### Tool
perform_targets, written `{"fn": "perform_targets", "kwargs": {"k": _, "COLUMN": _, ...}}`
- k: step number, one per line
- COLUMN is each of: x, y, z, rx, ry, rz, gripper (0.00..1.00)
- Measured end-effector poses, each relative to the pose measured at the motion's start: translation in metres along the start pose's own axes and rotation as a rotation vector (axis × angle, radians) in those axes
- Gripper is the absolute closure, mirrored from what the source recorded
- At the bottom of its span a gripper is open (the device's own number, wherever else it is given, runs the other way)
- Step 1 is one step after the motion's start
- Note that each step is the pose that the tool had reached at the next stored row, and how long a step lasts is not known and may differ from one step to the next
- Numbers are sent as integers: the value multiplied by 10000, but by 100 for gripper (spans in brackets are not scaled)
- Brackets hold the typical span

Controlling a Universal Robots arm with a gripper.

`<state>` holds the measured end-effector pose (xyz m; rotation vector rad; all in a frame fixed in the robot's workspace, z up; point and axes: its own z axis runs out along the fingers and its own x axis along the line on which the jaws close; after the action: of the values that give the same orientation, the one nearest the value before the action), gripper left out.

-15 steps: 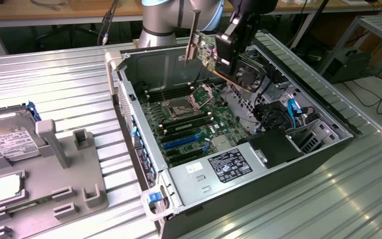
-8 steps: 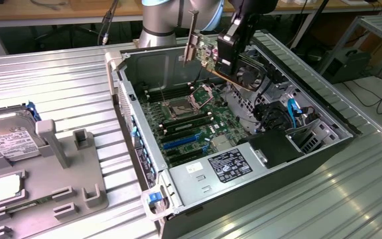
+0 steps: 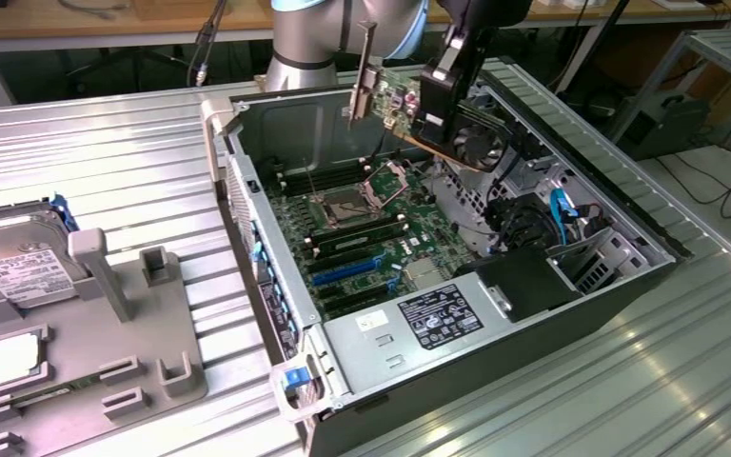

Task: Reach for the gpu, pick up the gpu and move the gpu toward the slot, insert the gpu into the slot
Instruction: 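Insert the gpu into the slot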

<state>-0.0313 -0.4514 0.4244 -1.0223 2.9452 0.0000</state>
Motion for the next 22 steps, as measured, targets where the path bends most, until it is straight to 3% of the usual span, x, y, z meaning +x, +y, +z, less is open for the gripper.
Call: {"fn": "perform_targets", "kwargs": {"k": 22, "x": 0, "y": 0, "z": 0, "rx": -49, "ry": -17, "rz": -2148, "gripper": 72}}
